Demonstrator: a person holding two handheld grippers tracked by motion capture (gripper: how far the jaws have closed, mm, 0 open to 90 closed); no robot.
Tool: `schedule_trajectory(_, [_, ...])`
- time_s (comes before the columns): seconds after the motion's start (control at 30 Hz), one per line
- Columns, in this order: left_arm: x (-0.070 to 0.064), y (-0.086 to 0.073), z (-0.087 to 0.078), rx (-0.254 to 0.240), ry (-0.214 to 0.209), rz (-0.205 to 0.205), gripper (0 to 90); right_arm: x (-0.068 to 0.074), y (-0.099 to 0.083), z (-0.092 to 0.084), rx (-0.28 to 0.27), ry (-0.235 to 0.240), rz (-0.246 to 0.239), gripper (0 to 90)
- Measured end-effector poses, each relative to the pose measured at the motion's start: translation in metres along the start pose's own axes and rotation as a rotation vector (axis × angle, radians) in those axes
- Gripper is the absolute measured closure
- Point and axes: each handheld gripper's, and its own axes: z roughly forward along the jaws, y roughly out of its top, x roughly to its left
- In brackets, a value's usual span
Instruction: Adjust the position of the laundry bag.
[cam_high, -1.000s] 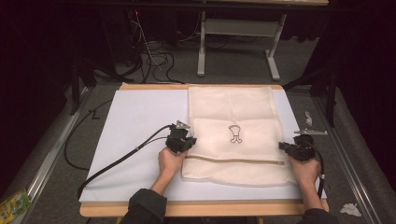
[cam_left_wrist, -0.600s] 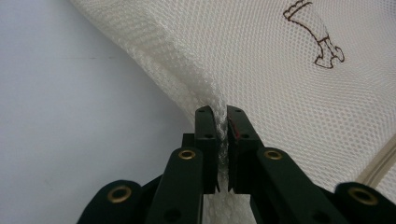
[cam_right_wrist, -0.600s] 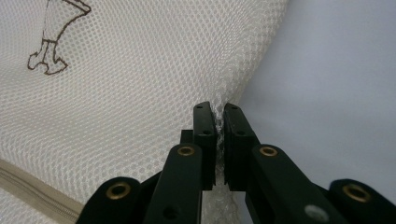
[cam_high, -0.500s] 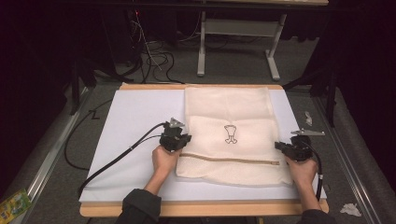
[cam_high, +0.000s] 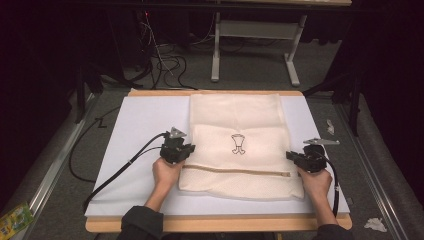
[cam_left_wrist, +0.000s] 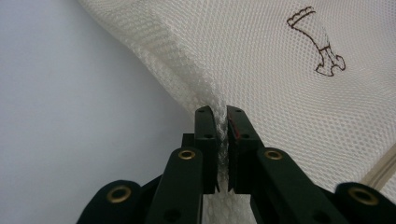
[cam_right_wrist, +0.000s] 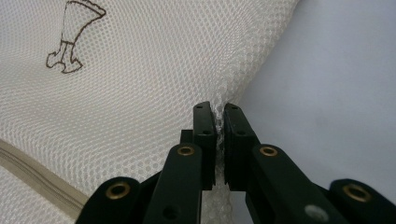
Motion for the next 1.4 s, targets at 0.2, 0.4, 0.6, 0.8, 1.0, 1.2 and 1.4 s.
schedule_trajectory(0.2, [0.007, -0.004, -0.008, -0.009, 0.01, -0.006, 84.6, 0.009, 0.002, 0.006, -0.007, 0.018, -0.015, 86.9])
schedule_trajectory(0.4, [0.014, -0.009, -0.015, -0.014, 0.016, -0.014, 84.6, 0.017, 0.003, 0.008, -0.009, 0.033, -0.029, 86.8])
schedule_trajectory(0.6, [0.019, -0.015, -0.021, -0.012, 0.042, -0.007, 84.5, 0.027, 0.005, 0.011, -0.012, 0.048, -0.048, 86.8])
schedule_trajectory(0.8, [0.025, -0.02, -0.028, -0.004, 0.079, 0.003, 84.2, 0.036, 0.008, 0.015, -0.019, 0.071, -0.064, 86.7])
schedule_trajectory(1.0, [0.03, -0.025, -0.035, 0.001, 0.104, 0.013, 83.7, 0.046, 0.008, 0.019, -0.016, 0.086, -0.071, 86.5])
schedule_trajectory(1.2, [0.036, -0.031, -0.038, 0.001, 0.117, -0.007, 83.4, 0.052, 0.01, 0.024, -0.016, 0.098, -0.079, 86.4])
schedule_trajectory(1.4, [0.036, -0.035, -0.04, 0.013, 0.144, 0.012, 82.7, 0.057, 0.009, 0.027, -0.014, 0.105, -0.084, 86.2])
